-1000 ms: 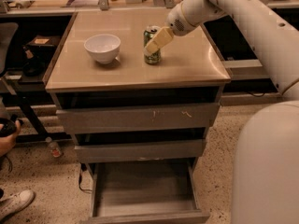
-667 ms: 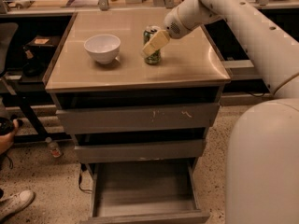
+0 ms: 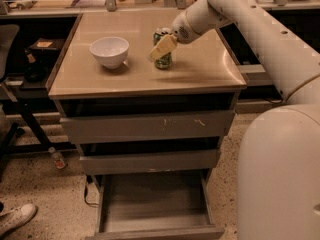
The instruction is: Place green can into bottom drawer
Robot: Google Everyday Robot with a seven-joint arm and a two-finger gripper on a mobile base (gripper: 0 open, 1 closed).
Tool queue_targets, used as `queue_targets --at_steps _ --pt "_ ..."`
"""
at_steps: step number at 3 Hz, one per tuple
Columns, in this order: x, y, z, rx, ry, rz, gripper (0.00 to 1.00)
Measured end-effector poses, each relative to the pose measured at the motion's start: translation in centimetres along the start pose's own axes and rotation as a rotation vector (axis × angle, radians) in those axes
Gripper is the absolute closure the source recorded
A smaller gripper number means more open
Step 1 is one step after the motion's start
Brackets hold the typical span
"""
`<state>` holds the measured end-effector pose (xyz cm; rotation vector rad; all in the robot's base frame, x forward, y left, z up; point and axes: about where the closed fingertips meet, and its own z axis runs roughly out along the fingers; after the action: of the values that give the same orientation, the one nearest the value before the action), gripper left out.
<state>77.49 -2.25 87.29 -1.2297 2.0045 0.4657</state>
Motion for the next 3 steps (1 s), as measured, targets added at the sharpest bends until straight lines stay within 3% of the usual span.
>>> queue_targets --at_steps 3 --pt "0.0 0.0 0.01 0.0 0.0 0.0 0.89"
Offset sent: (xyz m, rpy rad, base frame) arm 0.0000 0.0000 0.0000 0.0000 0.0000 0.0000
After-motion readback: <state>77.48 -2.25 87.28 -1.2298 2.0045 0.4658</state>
